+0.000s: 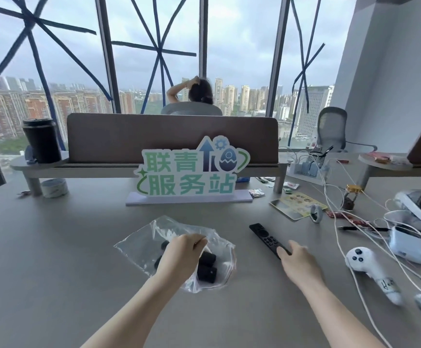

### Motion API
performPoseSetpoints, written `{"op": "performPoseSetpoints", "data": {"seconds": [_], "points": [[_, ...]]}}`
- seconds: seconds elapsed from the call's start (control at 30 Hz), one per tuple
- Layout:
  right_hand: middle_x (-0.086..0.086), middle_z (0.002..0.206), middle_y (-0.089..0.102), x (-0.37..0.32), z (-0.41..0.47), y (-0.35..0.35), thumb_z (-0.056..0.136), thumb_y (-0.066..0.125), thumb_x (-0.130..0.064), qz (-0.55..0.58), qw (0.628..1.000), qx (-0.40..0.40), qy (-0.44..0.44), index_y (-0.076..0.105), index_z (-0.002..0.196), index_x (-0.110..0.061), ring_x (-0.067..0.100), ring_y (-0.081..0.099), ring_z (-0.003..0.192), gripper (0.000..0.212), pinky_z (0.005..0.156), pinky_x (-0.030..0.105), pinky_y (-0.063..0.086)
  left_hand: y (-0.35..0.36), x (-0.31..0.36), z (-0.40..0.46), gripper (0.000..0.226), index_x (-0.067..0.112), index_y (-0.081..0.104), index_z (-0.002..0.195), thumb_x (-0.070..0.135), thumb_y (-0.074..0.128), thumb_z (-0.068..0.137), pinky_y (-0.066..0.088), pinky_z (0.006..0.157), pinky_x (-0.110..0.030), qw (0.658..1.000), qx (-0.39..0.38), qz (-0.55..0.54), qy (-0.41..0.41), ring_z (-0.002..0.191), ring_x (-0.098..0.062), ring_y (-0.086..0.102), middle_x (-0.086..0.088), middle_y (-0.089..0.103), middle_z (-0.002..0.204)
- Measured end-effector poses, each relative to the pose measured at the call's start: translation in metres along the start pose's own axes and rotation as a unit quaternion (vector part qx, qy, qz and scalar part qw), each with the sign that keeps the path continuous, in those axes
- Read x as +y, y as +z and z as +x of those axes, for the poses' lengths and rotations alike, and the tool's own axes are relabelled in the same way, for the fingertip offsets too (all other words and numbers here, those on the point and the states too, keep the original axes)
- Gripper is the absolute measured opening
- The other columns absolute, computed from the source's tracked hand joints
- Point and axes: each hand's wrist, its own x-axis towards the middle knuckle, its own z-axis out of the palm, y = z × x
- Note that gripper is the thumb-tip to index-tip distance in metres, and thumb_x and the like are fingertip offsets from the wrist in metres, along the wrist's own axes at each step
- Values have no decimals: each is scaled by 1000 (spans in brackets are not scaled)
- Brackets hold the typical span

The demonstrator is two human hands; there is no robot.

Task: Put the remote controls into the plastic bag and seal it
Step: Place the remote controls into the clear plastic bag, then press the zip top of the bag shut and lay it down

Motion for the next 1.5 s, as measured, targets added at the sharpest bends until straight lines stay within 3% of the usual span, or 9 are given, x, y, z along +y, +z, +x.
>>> {"op": "performPoseSetpoints", "data": {"seconds": [0.2,0.3,0.4,0.63,0.83,0.97,1.13,1.27,1.5], "points": [[10,108,63,13,19,15,86,61,-37,-78,997,3,-31,63,102,-18,33,64,95,25,74,36,50,5,5,-6,28,7,61,75,27,51,91,47,66,-39,1000,-12,-4,-18,63,-28,54,-6,62,62],[9,77,67,17,9,4,85,63,-29,55,995,-76,-14,62,87,-8,28,62,66,21,56,31,42,5,5,-7,28,8,62,75,28,52,91,48,67,-39,1000,-15,-4,-23,65,-29,56,-7,63,63],[4,51,52,25,-12,-30,89,58,-28,260,952,-155,47,66,81,-7,15,29,35,25,41,22,21,4,7,-7,28,6,66,81,28,51,92,50,71,-40,1000,-11,-7,-23,71,-29,61,-8,69,70],[-4,49,26,-12,-58,-46,78,57,-46,206,885,-417,9,68,80,-15,10,15,41,33,37,20,13,2,19,-8,25,12,61,73,26,52,92,48,71,-39,1000,-10,6,-21,64,-24,54,-4,63,64],[4,66,65,-56,-66,26,95,55,-17,351,902,-252,23,68,83,-13,10,31,37,18,38,17,22,-3,12,-15,21,9,67,80,22,53,90,42,60,-30,999,-9,-3,-35,68,-27,60,-1,63,61],[-1,83,65,-51,-57,36,86,52,-12,229,970,-68,-36,65,97,-24,16,57,65,20,63,29,46,-7,14,-25,25,28,68,108,23,57,86,40,57,-22,997,-45,-5,-67,75,-23,60,-1,71,82],[0,118,62,-63,-34,51,87,58,-37,128,973,-144,-125,43,136,-42,21,59,84,51,74,29,45,6,9,-42,72,38,35,140,23,51,72,51,78,-33,976,-155,122,-90,105,-27,61,-1,62,122],[0,112,73,-74,-18,57,89,54,-15,54,983,-54,-166,72,110,-24,24,65,104,29,83,29,49,2,7,-49,69,36,33,139,21,46,73,47,80,-34,965,-170,174,-101,109,-31,59,-6,60,121],[3,55,64,-98,-26,10,78,54,-3,184,969,-77,-149,67,72,-19,18,54,36,22,42,22,41,-63,-4,-13,51,25,62,118,5,45,74,58,70,-36,986,-6,48,-157,85,-30,70,-7,69,109]]}}
